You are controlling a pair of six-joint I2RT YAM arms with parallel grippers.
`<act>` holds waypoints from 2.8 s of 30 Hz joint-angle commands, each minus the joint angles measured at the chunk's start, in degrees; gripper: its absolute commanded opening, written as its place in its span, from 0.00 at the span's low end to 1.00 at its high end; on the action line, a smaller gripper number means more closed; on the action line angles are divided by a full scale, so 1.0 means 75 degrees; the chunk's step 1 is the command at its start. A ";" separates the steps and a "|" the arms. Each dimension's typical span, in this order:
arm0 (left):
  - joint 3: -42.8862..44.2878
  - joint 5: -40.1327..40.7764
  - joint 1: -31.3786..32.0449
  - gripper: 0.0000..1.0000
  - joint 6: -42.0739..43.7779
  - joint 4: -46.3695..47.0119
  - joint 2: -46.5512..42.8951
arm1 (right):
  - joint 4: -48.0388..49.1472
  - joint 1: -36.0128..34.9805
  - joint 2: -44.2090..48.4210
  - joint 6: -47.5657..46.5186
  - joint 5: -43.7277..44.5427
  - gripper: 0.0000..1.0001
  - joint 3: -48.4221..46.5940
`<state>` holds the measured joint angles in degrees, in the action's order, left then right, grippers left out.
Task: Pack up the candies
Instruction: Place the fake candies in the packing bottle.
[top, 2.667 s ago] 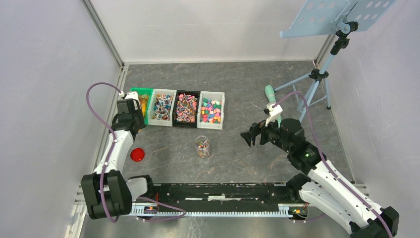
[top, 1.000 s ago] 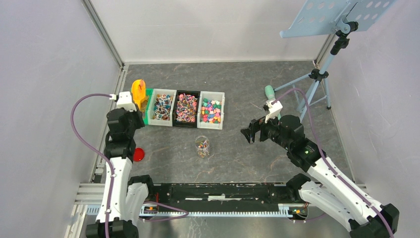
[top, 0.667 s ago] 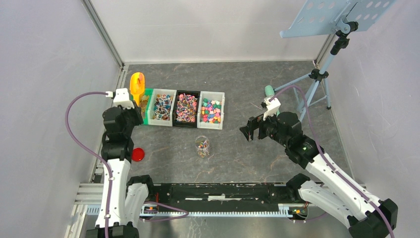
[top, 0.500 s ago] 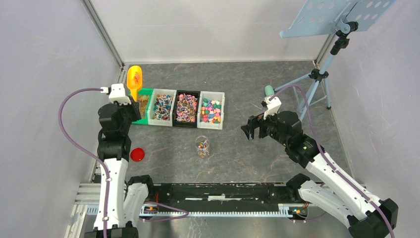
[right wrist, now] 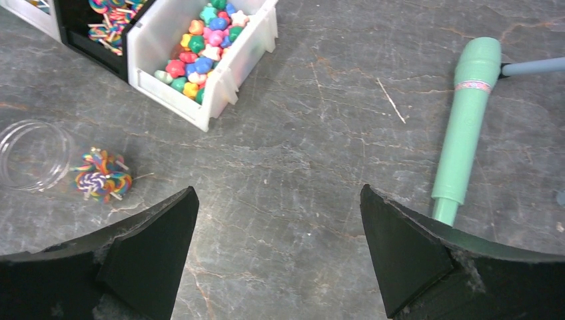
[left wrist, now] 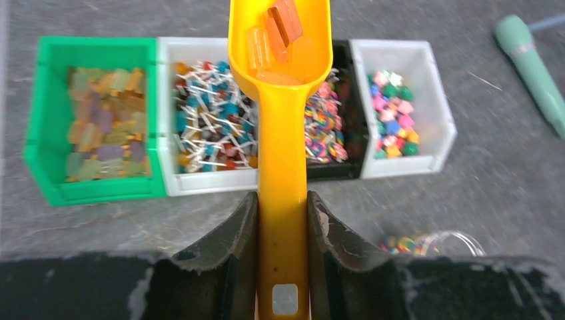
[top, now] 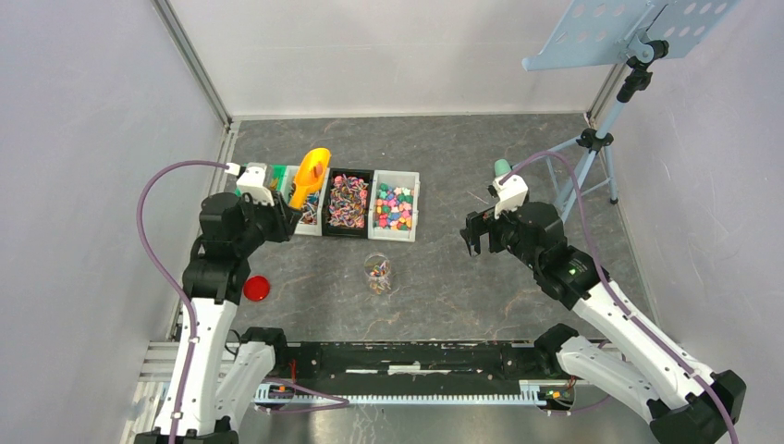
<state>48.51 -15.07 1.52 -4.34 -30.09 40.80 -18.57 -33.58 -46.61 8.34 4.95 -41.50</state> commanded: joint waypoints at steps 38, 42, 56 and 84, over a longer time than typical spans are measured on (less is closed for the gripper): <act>0.1851 -0.1173 0.2293 0.02 -0.0807 -0.4030 -0.0720 | 0.0569 0.0031 0.0218 -0.0536 0.0671 0.98 0.0118; 0.1964 -0.1331 0.2286 0.02 -0.0676 -0.4530 -0.0823 | 0.0630 0.0026 0.0252 -0.0541 0.0640 0.98 0.0165; 0.2426 -0.2044 0.2293 0.02 -0.0154 -0.5305 -0.0698 | 0.0678 0.0031 0.0567 -0.0778 0.0731 0.98 0.0470; 0.2381 -0.2333 0.2293 0.02 -0.0289 -0.5994 -0.0019 | 0.0894 0.0025 0.0802 -0.0641 0.0588 0.98 0.0640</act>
<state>66.04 -30.61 18.50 -7.51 -74.63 39.59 -14.22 -33.58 -41.93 3.16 9.26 -36.88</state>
